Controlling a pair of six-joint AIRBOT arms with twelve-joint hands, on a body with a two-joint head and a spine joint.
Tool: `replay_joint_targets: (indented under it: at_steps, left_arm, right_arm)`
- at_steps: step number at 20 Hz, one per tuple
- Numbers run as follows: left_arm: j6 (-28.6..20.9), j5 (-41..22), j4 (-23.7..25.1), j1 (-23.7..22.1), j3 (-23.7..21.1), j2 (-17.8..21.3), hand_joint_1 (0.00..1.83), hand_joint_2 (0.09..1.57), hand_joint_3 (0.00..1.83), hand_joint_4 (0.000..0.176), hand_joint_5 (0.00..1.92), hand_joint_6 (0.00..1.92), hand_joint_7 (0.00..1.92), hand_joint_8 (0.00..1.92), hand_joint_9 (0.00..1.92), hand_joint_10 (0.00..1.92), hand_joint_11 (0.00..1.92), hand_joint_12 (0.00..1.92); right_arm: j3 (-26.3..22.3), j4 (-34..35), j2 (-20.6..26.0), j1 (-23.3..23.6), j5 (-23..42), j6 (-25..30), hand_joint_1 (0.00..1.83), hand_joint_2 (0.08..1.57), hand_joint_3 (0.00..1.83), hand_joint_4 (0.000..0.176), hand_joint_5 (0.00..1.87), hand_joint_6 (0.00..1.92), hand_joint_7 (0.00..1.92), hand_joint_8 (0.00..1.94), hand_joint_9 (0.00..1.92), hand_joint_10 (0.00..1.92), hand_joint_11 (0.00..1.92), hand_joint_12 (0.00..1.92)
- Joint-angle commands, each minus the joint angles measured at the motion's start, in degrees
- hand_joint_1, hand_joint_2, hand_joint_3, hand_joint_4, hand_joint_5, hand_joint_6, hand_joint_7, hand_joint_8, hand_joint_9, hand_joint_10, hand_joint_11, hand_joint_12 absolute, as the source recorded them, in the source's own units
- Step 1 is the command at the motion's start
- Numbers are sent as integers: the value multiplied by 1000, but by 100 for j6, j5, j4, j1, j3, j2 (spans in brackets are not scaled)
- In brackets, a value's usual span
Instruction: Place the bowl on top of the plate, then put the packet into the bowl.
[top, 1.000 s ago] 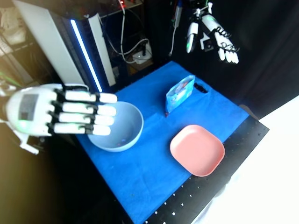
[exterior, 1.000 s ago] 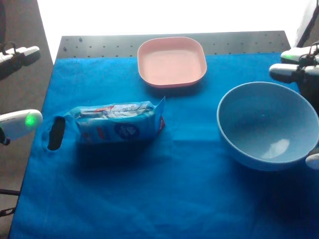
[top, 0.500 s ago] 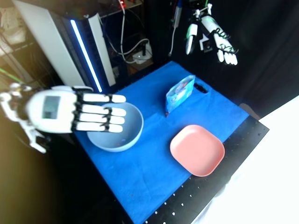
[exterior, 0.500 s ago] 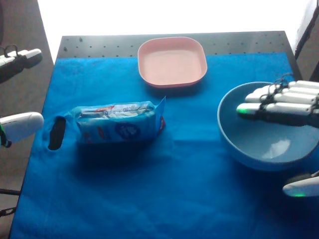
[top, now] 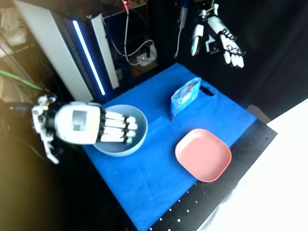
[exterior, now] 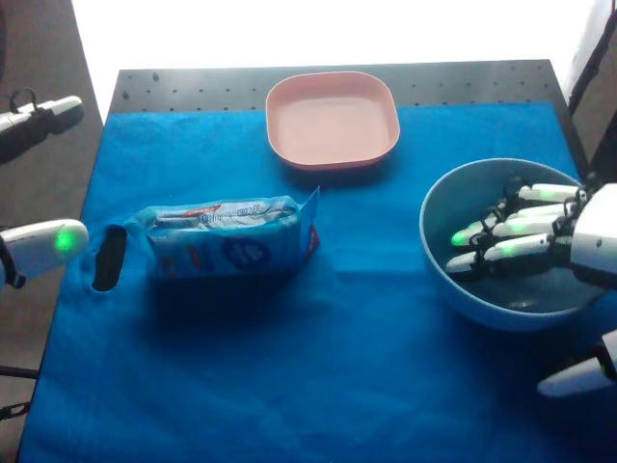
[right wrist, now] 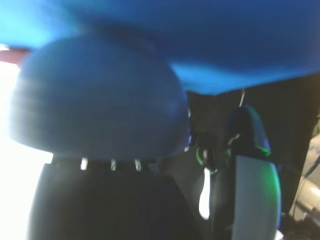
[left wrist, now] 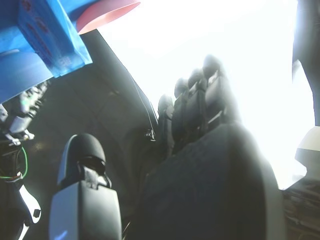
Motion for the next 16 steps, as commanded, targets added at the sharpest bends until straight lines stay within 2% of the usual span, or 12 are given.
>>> replay_joint_targets:
  at_steps: [1,3,4,6,7,8,10,11,12,13,14,16]
  left_arm:
    - [-38,-739,-89,-65,33,-2,473,1140,1,74,196,0,181,1,119,3,0,269]
    - [-39,-744,-89,-65,35,-6,493,1148,3,71,193,0,184,0,125,2,0,297]
    - [-41,-751,-89,-65,34,-12,502,1153,3,69,195,1,187,1,133,4,0,310]
    - [-44,-752,-89,-65,31,-38,492,1153,0,75,187,0,177,0,119,0,0,291]
    - [-47,-751,-88,-65,32,-50,489,1149,0,77,187,0,181,1,125,2,0,310]
    - [-56,-755,-88,-65,37,-60,509,1144,0,78,194,3,186,3,130,3,0,315]
    - [-68,-766,-87,-65,43,-61,495,1149,1,77,203,2,191,1,136,2,0,313]
    - [-72,-776,-85,-65,45,-60,495,1150,0,79,206,2,187,0,126,3,0,274]
    - [-75,-783,-84,-65,45,-61,511,1152,1,76,198,0,184,0,122,2,0,267]
    - [-78,-784,-81,-65,44,-62,511,1150,0,73,201,2,185,0,120,1,0,263]
    - [-79,-782,-81,-65,44,-65,511,1152,1,68,199,1,183,0,119,0,0,260]
    - [-83,-779,-79,-65,46,-69,514,1156,1,67,200,1,184,0,113,2,0,221]
  right_arm:
    - [33,123,-45,69,380,25,782,867,0,0,528,0,351,0,383,1,110,656]
    - [78,83,-80,81,286,25,790,907,2,0,725,39,544,10,491,11,179,663]
    - [94,60,-95,86,249,25,793,954,0,0,857,116,715,22,644,35,270,767]
    - [124,41,-122,90,205,25,826,1025,10,0,806,779,1017,64,939,125,467,1039]
    - [139,35,-135,92,188,25,845,1041,4,0,782,1035,1122,156,967,392,550,1169]
    - [156,27,-155,96,172,25,845,1049,2,0,840,1229,1203,346,959,845,658,1335]
    - [175,2,-180,104,151,25,825,1070,1,6,937,1352,1140,925,987,1313,795,1539]
    - [184,-22,-196,114,140,25,816,1079,1,15,979,1306,1159,1048,1040,1387,840,1580]
    - [190,-38,-210,125,134,25,732,1109,4,60,1001,1323,1208,1084,1122,1380,905,1554]
    - [191,-65,-224,140,130,25,669,1139,4,70,1017,1288,1247,1085,1172,1337,928,1537]
    - [194,-85,-234,153,129,25,529,1202,7,67,1047,1421,1317,1179,1263,1374,1026,1587]
    - [198,-113,-245,182,129,25,406,1255,6,63,1145,1855,1457,1669,1476,1778,1316,1881]
